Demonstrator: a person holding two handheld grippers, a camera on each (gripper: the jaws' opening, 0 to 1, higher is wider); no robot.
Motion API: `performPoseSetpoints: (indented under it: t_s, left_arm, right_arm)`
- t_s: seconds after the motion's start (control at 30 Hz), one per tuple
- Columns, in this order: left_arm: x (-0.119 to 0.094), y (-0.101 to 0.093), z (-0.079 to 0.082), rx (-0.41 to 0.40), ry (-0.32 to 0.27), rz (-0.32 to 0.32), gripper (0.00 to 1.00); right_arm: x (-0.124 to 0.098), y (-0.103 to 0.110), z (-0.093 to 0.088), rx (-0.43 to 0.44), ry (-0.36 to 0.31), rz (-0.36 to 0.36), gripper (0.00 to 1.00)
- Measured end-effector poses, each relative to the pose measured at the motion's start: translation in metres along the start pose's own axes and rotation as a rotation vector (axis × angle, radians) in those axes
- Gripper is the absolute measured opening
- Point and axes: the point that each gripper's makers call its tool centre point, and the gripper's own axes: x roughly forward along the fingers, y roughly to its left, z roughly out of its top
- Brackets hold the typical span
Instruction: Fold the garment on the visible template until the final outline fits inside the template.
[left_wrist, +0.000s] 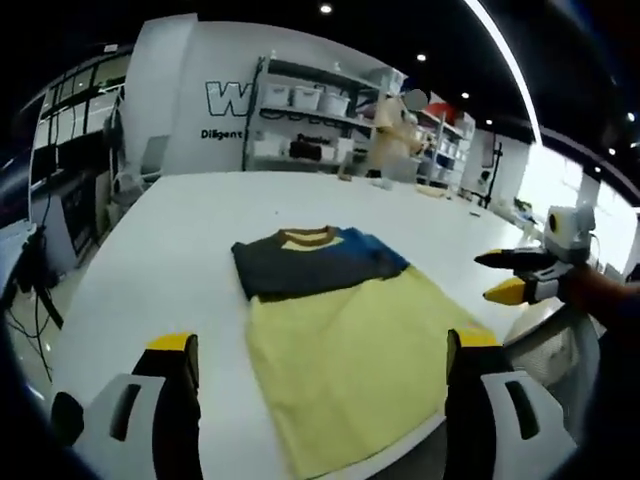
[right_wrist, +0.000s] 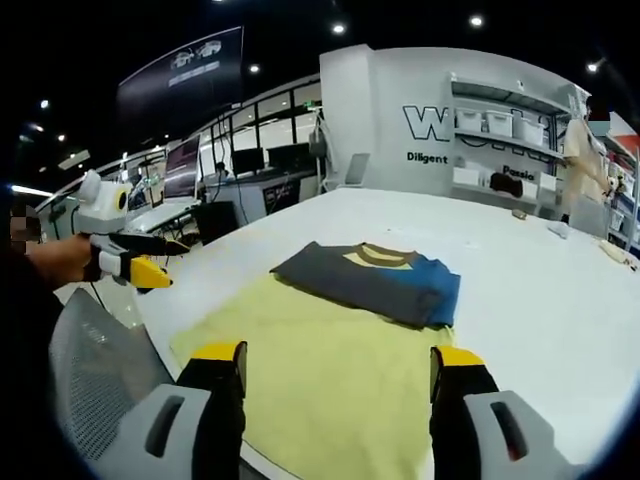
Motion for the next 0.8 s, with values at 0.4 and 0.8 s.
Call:
performPoseSetpoints:
  t_s: [0.4, 0.8]
  left_arm:
    - [-0.011, 0.004, -0.033, -0.035, 0.094, -0.042, 0.99]
    - [-0.018, -0.016, -0.064, -0.049, 0.231, -0.101, 0.99]
  right_arm:
    - [-0.023, -0.019, -0.008, -0.003, 0.088, -0.030, 0.73]
    - [-0.046, -0.037, -0.091, 0.035, 0.460, -0.025, 0.67]
